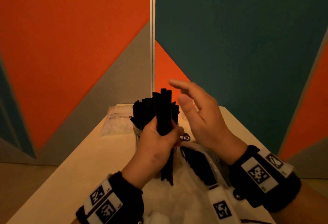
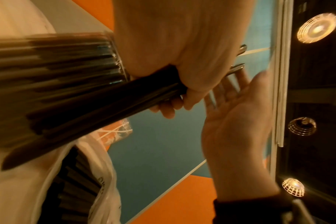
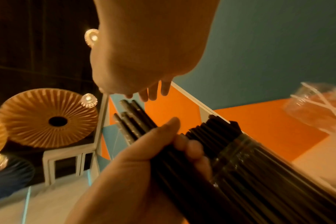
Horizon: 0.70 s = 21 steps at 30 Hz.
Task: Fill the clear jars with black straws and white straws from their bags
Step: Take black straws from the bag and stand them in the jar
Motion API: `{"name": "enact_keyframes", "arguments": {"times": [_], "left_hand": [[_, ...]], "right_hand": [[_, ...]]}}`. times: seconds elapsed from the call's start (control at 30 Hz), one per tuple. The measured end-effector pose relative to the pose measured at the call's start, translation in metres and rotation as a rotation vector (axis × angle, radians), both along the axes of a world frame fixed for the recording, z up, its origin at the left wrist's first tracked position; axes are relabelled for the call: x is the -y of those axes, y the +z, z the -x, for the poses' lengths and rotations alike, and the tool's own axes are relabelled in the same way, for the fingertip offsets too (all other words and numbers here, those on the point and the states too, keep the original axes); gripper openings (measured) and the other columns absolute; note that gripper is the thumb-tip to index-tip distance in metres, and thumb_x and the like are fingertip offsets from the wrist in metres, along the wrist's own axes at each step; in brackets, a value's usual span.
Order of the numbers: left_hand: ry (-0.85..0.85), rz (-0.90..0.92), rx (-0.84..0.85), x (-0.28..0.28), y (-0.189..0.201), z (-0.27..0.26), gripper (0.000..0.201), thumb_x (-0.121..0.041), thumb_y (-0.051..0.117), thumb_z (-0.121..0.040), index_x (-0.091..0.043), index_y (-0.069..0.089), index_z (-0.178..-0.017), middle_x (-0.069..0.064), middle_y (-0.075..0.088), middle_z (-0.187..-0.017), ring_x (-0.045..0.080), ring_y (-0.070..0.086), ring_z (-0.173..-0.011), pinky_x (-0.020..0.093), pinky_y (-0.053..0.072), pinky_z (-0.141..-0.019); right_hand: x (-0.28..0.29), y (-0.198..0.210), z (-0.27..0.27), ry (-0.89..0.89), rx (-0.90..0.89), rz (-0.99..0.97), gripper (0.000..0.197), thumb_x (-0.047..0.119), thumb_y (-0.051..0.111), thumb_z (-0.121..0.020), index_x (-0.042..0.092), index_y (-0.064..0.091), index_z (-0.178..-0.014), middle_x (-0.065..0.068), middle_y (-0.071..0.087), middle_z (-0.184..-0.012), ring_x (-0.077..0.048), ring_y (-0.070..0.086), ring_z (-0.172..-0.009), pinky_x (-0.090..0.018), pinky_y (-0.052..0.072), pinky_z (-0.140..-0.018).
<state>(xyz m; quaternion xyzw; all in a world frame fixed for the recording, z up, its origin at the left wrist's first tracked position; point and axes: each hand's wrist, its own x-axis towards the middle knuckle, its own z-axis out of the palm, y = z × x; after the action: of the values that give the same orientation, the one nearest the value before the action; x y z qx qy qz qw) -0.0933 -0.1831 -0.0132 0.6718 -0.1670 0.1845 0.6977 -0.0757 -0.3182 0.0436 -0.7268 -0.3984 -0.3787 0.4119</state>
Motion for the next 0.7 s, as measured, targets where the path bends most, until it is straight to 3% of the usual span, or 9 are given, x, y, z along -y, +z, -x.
{"name": "enact_keyframes", "arguments": {"times": [0.07,0.13,0.2,0.27,0.4,0.5,0.57,0.7], "left_hand": [[0.072,0.022,0.051,-0.009,0.008,0.0,0.014,-0.007,0.07,-0.087,0.002,0.06,-0.089,0.019,0.064,-0.069,0.018,0.063,-0.058,0.022,0.052,-0.06],[0.125,0.058,0.099,-0.017,0.018,-0.001,0.014,-0.006,0.068,-0.088,0.004,0.058,-0.09,0.015,0.061,-0.064,0.016,0.059,-0.055,0.019,0.05,-0.057],[0.153,0.098,0.132,-0.023,0.027,-0.003,0.013,-0.005,0.067,-0.09,0.003,0.057,-0.09,0.012,0.058,-0.06,0.017,0.056,-0.054,0.023,0.049,-0.058],[0.158,0.118,0.151,-0.027,0.034,-0.005,0.009,-0.008,0.066,-0.091,-0.004,0.059,-0.087,0.009,0.057,-0.058,0.017,0.055,-0.054,0.025,0.049,-0.059],[0.203,0.121,0.202,-0.027,0.049,-0.01,0.009,-0.012,0.067,-0.091,-0.007,0.059,-0.088,0.005,0.057,-0.057,0.014,0.055,-0.054,0.024,0.05,-0.059],[0.246,0.126,0.262,-0.027,0.065,-0.019,0.013,-0.015,0.067,-0.091,-0.008,0.057,-0.091,0.006,0.057,-0.06,0.014,0.056,-0.053,0.022,0.048,-0.056],[0.256,0.13,0.289,-0.027,0.075,-0.024,0.013,-0.018,0.067,-0.091,-0.011,0.056,-0.09,0.008,0.058,-0.061,0.018,0.057,-0.054,0.027,0.049,-0.056],[0.269,0.18,0.313,-0.023,0.087,-0.034,0.013,-0.019,0.067,-0.09,-0.018,0.055,-0.085,0.008,0.057,-0.06,0.023,0.056,-0.055,0.038,0.048,-0.059]], "right_hand": [[0.004,-0.016,-0.007,-0.114,-0.043,-0.043,0.022,0.026,0.047,-0.104,0.019,0.066,-0.112,0.009,0.064,-0.105,-0.006,0.06,-0.104,-0.027,0.047,-0.084],[0.006,-0.04,-0.014,-0.2,-0.156,0.131,0.014,0.02,0.054,-0.101,0.019,0.067,-0.102,0.012,0.059,-0.096,-0.003,0.055,-0.092,-0.027,0.044,-0.076],[0.004,-0.066,-0.018,-0.251,-0.204,0.378,0.014,0.019,0.06,-0.096,0.021,0.068,-0.108,0.011,0.058,-0.105,-0.008,0.053,-0.099,-0.031,0.046,-0.084],[0.0,-0.084,-0.021,-0.284,-0.178,0.508,0.026,0.018,0.063,-0.092,0.022,0.065,-0.118,0.007,0.057,-0.117,-0.015,0.05,-0.111,-0.034,0.045,-0.093],[-0.009,-0.087,-0.023,-0.281,-0.194,0.438,0.039,0.019,0.069,-0.086,0.025,0.056,-0.123,0.008,0.054,-0.119,-0.015,0.048,-0.114,-0.031,0.044,-0.093],[-0.011,-0.086,-0.027,-0.253,-0.255,0.374,0.036,0.02,0.071,-0.087,0.021,0.057,-0.12,0.005,0.054,-0.118,-0.015,0.051,-0.112,-0.034,0.046,-0.092],[-0.011,-0.085,-0.03,-0.231,-0.301,0.326,0.037,0.025,0.072,-0.088,0.023,0.056,-0.121,0.008,0.055,-0.114,-0.011,0.054,-0.109,-0.037,0.048,-0.091],[-0.01,-0.081,-0.034,-0.218,-0.412,0.232,0.052,0.033,0.072,-0.089,0.035,0.039,-0.129,0.016,0.058,-0.096,-0.002,0.058,-0.089,-0.025,0.048,-0.076]]}}
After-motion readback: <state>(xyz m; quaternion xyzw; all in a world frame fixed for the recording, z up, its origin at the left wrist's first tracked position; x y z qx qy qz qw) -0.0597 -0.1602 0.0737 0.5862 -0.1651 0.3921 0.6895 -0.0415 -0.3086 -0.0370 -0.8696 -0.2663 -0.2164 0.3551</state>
